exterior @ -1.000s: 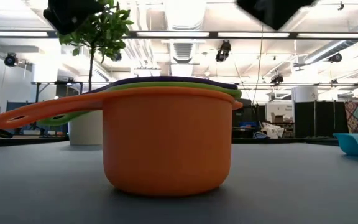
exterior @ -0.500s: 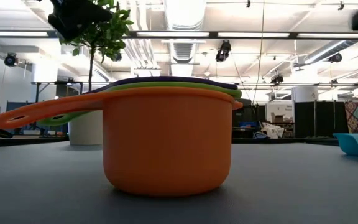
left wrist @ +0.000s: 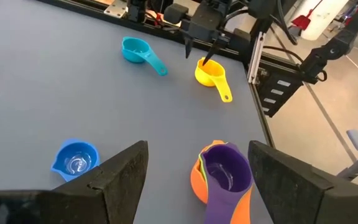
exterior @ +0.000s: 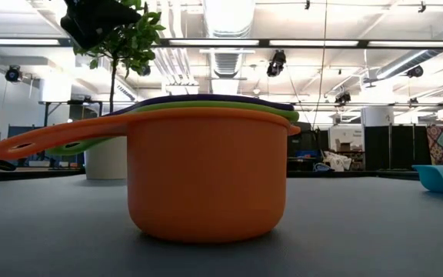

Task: Nest measuring cups in basket
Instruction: Stack the yellow measuring cup on top of the purple measuring cup

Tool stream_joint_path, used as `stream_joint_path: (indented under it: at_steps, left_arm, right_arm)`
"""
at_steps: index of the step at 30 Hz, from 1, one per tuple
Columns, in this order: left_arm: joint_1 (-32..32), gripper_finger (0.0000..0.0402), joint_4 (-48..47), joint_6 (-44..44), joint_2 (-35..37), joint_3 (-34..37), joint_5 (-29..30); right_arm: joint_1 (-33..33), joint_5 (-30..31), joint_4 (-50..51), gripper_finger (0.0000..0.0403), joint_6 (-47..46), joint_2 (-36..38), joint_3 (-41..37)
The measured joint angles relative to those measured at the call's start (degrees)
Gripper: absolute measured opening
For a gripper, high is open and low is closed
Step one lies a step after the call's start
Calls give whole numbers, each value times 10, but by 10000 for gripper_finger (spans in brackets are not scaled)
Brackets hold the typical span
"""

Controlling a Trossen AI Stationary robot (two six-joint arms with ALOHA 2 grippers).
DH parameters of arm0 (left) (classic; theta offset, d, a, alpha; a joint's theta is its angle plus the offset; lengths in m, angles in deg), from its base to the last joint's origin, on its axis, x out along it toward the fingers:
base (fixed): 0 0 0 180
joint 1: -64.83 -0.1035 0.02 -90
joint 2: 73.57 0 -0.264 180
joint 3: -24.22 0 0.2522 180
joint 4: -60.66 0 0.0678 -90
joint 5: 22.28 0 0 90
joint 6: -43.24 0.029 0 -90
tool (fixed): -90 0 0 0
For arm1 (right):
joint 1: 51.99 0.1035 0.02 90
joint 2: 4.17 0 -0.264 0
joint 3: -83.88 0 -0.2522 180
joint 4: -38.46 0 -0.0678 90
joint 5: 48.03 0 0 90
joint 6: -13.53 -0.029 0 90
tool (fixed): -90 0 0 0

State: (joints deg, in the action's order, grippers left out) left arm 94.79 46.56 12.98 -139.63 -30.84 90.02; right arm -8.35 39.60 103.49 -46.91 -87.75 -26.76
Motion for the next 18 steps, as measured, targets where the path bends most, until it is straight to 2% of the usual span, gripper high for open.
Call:
stream_joint_path:
  at_steps: [12,15,18]
  left_arm:
    - [0,260,-1,0,0,0,0]
    - [0,260,0,5,0,0,0]
    - [0,260,3,9,0,0,0]
  right_arm:
    - [0,-6,-109,189,-38,44,-113]
    - [-1,11,-109,176,-42,44,-119]
    - [-2,21,-113,147,-41,44,-119]
